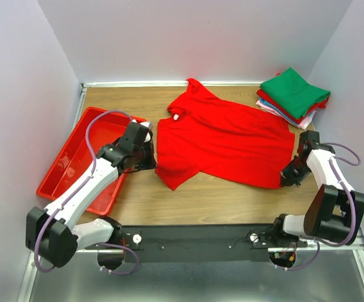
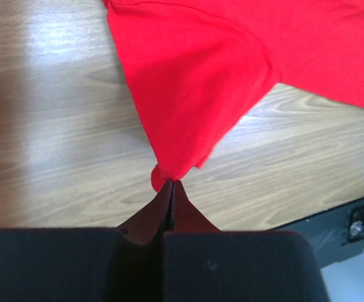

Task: Fold and stack the t-shirts
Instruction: Fold the tshirt

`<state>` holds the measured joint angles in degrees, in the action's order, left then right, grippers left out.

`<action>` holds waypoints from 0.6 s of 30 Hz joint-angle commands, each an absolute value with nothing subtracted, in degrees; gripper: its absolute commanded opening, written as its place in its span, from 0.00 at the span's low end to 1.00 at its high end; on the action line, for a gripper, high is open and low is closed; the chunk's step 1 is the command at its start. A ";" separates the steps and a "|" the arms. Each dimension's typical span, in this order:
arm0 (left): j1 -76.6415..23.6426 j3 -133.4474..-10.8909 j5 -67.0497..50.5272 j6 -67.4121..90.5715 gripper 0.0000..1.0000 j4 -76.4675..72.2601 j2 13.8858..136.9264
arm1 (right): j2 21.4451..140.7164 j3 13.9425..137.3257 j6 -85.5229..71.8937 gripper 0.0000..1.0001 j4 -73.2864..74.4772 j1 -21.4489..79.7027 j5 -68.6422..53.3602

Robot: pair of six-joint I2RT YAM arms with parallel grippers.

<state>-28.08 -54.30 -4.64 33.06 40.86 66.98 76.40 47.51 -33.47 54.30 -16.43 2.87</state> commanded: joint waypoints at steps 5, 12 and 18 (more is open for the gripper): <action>-27.77 -54.76 -6.59 36.73 0.00 46.66 59.17 | 69.53 47.82 -33.57 0.02 61.78 -14.41 0.35; -27.86 -54.49 -7.91 39.19 0.00 50.18 53.62 | 64.08 45.62 -34.36 0.02 64.86 -13.80 -1.31; -27.86 -55.99 -8.35 40.43 0.00 53.09 50.19 | 61.09 46.23 -34.10 0.01 67.67 -13.54 -1.23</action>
